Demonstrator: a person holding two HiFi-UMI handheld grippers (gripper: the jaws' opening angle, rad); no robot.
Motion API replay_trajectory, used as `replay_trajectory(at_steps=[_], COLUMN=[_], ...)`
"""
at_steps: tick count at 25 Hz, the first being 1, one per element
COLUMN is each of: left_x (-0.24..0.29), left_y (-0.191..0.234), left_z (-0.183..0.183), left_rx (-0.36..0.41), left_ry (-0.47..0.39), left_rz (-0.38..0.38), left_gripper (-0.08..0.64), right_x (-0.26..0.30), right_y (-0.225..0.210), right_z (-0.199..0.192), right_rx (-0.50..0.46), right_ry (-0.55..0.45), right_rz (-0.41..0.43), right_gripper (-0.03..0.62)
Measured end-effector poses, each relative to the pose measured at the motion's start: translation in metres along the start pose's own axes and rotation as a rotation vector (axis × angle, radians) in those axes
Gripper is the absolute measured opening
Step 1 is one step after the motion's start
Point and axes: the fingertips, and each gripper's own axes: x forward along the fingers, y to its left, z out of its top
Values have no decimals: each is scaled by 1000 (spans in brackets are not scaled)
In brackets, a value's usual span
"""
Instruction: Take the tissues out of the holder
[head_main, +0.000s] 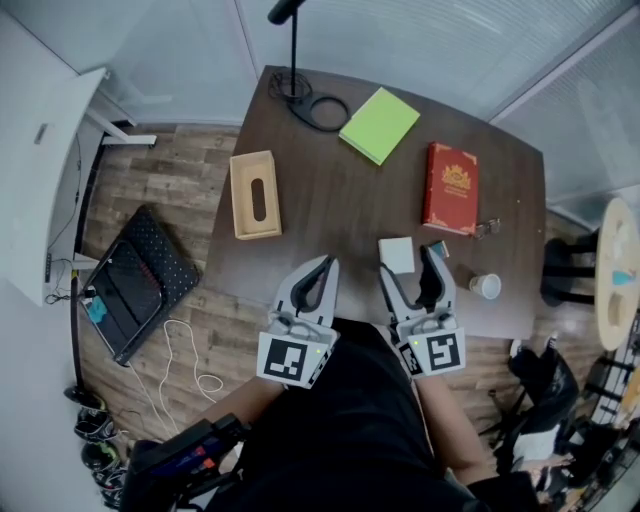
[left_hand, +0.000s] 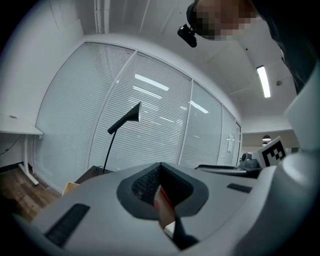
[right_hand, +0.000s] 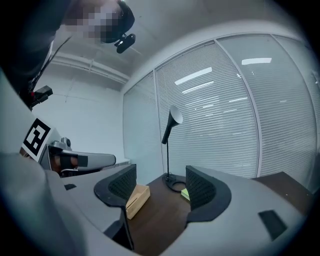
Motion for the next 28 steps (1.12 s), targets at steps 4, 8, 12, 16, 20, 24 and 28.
replay_trajectory(at_steps=[4, 8, 12, 16, 20, 24, 28], left_x=[-7, -5, -4, -8, -7, 0, 7], left_y=[13, 15, 15, 12, 4, -17, -36], left_z=[1, 7, 5, 8, 17, 21, 24], left_rx=[-24, -55, -52, -42, -24, -9, 20], left_ry=[23, 24, 35, 26, 5, -19, -28], left_rz=[-26, -83, -122, -124, -109, -88, -65], left_gripper=[-2, -2, -2, -2, -2, -2, -2], right_x=[-3, -9, -18, -24, -24, -29, -43], right_y=[25, 37, 41, 45, 44, 31, 7], right_z=[16, 19, 24, 31, 36, 47, 55], right_rx=[-40, -44, -57, -87, -86, -113, -94], right_ry=[-17, -14, -34, -47, -45, -68, -96], right_rz=[-23, -79, -136, -158, -145, -120, -178], right_gripper=[261, 202, 83, 18, 11, 11, 11])
